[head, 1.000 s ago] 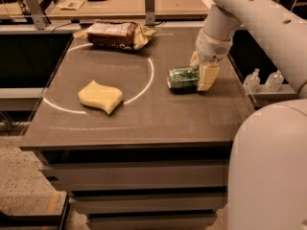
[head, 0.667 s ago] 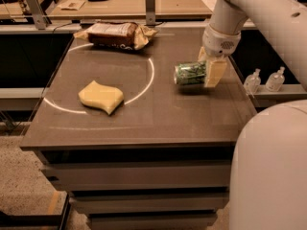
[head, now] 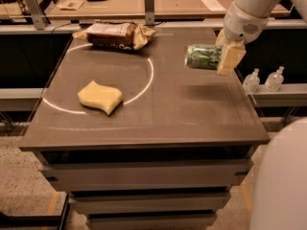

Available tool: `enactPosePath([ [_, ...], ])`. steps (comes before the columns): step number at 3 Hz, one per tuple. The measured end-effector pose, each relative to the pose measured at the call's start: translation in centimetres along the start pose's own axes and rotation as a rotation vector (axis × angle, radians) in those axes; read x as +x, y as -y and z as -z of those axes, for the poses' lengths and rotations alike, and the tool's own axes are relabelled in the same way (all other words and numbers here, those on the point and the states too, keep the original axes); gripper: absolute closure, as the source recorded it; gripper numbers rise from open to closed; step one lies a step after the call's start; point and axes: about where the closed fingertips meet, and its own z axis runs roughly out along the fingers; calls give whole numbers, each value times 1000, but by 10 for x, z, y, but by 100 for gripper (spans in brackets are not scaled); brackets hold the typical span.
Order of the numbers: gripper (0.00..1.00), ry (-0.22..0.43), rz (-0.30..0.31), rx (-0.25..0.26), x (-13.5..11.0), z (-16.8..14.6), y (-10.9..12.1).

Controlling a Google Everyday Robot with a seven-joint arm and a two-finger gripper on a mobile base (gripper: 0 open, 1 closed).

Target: Place green can upright

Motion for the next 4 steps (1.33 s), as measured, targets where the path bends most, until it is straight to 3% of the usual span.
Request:
enactPosePath([
  [1, 100, 228, -30, 29, 3, 12, -23],
  [2, 100, 461, -11, 41, -13, 25, -53],
  [3, 100, 647, -18, 39, -33, 36, -78],
  [4, 100, 869, -38, 26, -51, 31, -89],
])
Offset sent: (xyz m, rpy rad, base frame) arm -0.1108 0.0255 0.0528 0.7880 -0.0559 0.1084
